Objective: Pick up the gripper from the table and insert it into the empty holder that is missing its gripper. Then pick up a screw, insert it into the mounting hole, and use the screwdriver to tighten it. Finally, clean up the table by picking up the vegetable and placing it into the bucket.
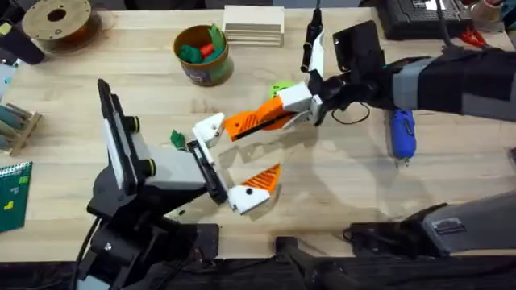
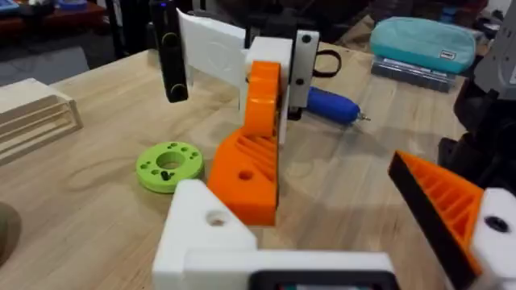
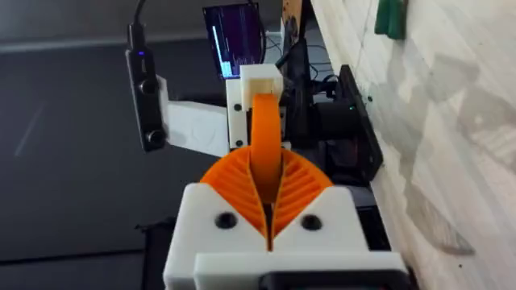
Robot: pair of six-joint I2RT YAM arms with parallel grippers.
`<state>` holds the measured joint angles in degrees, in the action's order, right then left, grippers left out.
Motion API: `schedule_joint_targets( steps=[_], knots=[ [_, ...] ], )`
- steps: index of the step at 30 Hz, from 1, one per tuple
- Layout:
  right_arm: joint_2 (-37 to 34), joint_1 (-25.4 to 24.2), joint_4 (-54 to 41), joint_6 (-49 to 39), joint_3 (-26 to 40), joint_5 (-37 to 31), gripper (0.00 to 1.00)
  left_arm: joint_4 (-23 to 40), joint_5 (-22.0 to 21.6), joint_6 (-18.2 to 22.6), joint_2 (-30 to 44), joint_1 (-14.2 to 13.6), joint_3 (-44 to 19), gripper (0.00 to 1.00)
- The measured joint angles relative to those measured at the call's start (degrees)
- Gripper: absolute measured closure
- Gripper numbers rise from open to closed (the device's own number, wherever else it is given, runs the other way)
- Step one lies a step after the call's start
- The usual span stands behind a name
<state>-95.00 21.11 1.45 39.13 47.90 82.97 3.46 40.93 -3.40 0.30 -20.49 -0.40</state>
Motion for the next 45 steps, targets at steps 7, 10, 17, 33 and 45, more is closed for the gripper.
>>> schedule_joint_targets(
  steps=[7,10,17,33,45],
  knots=[
    [0.0,0.6,0.3,1.2,0.0,-0.2,0.983,0.0,0.0,0.0,0.0,0.0,0.0,0.014],
    [0.0,0.6,0.3,1.5,0.0,-0.3,0.983,0.0,0.0,0.0,0.0,0.0,0.0,0.014],
    [0.0,2.4,1.4,1.8,0.9,-0.8,0.983,0.0,0.0,0.0,0.0,0.0,0.0,0.014],
    [-3.2,5.6,10.0,8.3,3.2,-3.0,0.983,0.0,-2.4,0.8,0.0,0.2,0.0,0.014],
    [-4.5,7.4,11.7,10.6,4.8,-5.2,0.985,0.0,-2.9,0.5,0.0,0.2,0.0,0.014]
  ],
)
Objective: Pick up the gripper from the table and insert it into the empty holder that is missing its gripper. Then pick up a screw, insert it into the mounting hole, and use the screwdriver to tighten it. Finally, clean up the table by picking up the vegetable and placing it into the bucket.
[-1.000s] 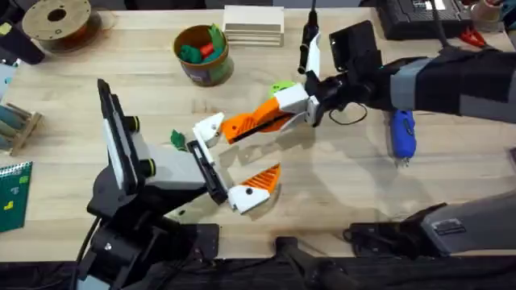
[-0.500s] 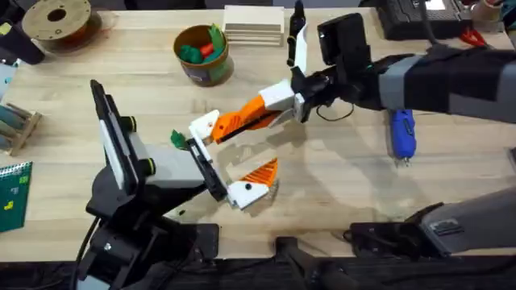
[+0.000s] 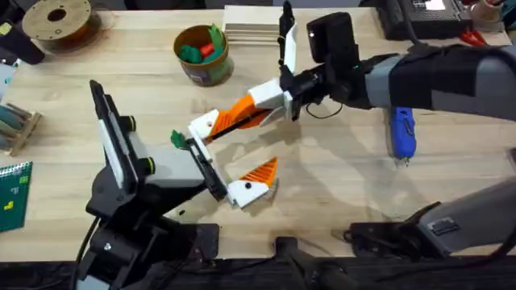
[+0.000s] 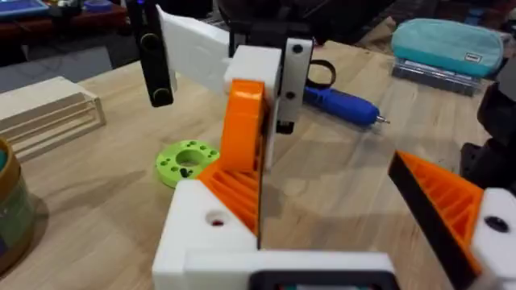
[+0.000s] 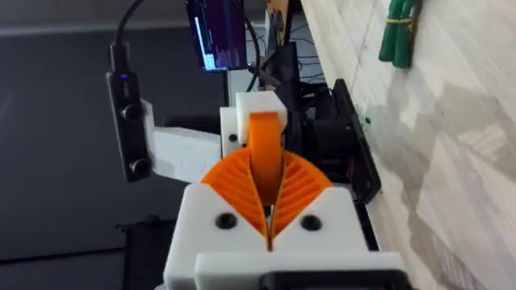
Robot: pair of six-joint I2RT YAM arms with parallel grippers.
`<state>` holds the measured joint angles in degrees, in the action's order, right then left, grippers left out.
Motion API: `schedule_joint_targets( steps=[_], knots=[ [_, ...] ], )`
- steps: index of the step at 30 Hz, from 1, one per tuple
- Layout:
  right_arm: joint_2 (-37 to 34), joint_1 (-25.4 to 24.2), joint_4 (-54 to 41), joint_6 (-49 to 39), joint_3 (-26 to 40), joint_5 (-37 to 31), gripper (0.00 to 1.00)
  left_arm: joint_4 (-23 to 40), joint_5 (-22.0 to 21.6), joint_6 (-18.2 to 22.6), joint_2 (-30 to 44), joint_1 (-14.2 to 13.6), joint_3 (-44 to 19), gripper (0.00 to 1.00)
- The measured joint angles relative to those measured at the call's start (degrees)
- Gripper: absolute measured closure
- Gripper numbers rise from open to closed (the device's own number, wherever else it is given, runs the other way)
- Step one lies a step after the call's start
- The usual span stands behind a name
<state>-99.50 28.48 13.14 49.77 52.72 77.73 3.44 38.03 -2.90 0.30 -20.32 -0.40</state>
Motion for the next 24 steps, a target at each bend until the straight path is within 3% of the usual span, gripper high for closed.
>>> schedule_joint_targets(
  steps=[24],
  knots=[
    [-1.5,2.1,0.6,1.5,2.7,-4.8,0.986,0.0,-2.9,-1.7,0.0,0.7,0.0,0.013]
  ],
)
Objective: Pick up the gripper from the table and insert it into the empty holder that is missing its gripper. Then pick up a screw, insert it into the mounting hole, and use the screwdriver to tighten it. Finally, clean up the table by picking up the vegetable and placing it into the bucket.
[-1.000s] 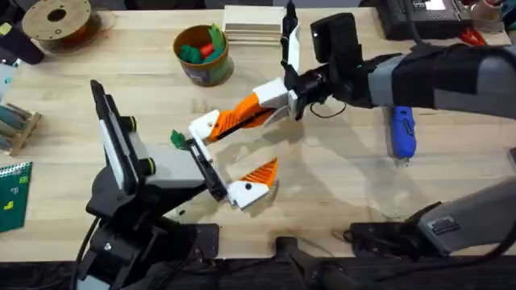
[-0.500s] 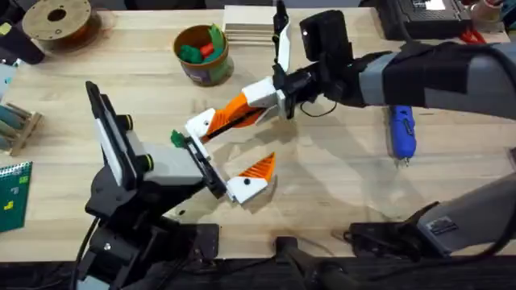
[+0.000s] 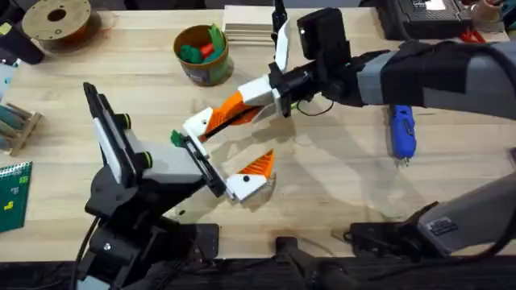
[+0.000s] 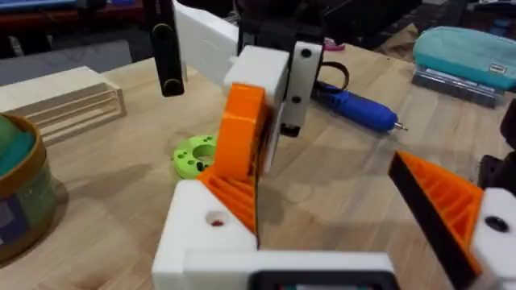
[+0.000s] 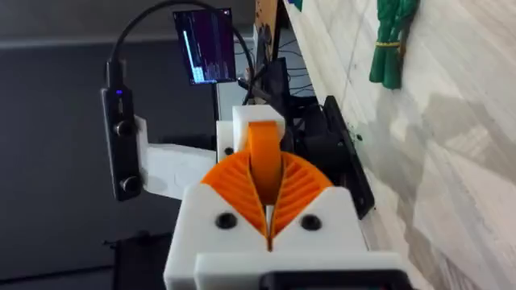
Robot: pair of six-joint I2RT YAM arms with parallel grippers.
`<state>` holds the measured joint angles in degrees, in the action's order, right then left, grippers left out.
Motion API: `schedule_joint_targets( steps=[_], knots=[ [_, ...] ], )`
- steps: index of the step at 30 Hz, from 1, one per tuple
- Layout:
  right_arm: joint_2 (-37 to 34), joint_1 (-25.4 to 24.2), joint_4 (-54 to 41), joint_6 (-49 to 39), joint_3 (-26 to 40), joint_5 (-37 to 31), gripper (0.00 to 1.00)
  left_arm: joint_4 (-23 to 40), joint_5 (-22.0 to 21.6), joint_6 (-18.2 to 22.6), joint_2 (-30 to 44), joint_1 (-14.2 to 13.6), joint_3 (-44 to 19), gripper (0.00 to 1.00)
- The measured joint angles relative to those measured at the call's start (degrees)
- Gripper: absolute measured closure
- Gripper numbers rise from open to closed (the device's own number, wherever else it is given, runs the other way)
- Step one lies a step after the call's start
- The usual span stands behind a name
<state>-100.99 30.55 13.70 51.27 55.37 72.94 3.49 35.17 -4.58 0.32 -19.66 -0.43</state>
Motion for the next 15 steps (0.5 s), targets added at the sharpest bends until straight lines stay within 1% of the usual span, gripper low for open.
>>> schedule_joint_targets(
  steps=[11,13,15],
  knots=[
    [0.0,0.0,0.0,0.9,0.0,-0.1,0.986,0.0,-0.1,-0.2,0.0,0.0,0.0,0.013],
    [0.0,0.0,0.0,1.0,0.0,-0.1,0.961,0.0,-0.1,-0.2,0.0,0.0,0.0,0.013],
    [0.0,0.1,-0.1,1.0,0.0,-0.5,0.888,0.0,-0.1,-0.2,0.0,0.0,0.0,0.013]
  ],
)
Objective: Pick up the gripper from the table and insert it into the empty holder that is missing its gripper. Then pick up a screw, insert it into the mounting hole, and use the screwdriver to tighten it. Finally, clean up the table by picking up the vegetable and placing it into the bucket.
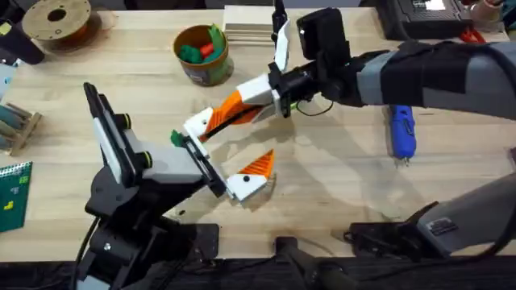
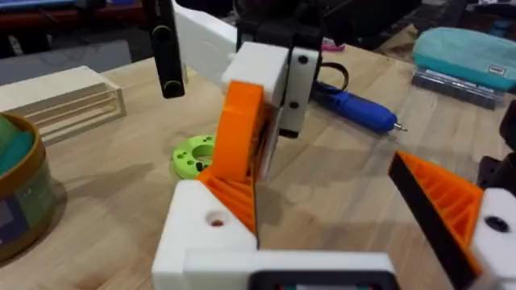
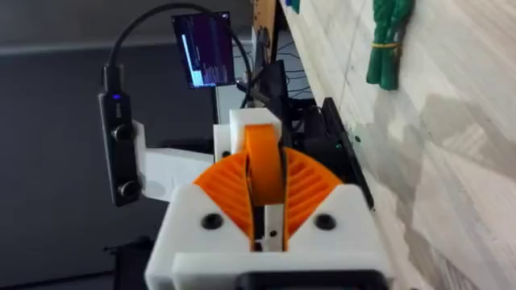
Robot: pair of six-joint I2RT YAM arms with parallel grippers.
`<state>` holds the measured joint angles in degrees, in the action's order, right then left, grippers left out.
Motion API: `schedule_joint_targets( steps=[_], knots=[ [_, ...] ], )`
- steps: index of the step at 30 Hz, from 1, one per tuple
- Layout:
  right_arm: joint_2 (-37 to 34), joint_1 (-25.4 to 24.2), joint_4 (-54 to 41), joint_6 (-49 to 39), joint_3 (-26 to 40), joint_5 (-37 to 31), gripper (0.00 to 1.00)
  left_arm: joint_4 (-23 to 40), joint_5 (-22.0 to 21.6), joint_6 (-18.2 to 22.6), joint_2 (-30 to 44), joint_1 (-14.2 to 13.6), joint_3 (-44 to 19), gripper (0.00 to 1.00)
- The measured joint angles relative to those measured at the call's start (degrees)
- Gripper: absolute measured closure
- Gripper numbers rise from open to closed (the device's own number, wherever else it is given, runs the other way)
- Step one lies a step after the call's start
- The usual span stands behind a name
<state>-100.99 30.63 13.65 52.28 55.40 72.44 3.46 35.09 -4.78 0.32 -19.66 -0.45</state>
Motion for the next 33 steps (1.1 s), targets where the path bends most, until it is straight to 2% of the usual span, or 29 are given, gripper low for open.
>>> schedule_joint_targets(
  steps=[3,7,13,21,24,28,33],
  knots=[
    [0.0,0.3,0.0,-0.1,0.0,-0.6,0.767,0.0,0.0,0.2,0.0,0.0,0.0,0.013],
    [-0.3,0.9,2.8,-0.5,0.0,-1.7,0.490,0.0,1.8,1.2,0.0,-0.4,0.0,0.014],
    [-0.5,1.6,4.0,-0.5,0.0,-1.7,0.217,0.1,4.6,1.4,0.0,-0.8,0.0,0.014],
    [-0.6,1.2,4.1,-0.4,0.0,-1.7,0.184,0.2,5.5,1.4,0.0,-0.8,0.0,0.014],
    [-0.6,-1.0,4.2,-0.4,0.0,-1.7,0.182,0.2,5.7,1.4,0.0,-0.8,0.0,0.014],
    [-0.6,-8.5,4.2,-0.4,0.0,0.3,0.179,0.2,5.7,1.4,0.0,-0.8,0.0,0.014],
    [-0.5,-19.0,2.6,-0.2,0.1,9.6,0.179,0.2,5.7,1.4,0.0,-0.8,0.0,0.014]
  ],
)
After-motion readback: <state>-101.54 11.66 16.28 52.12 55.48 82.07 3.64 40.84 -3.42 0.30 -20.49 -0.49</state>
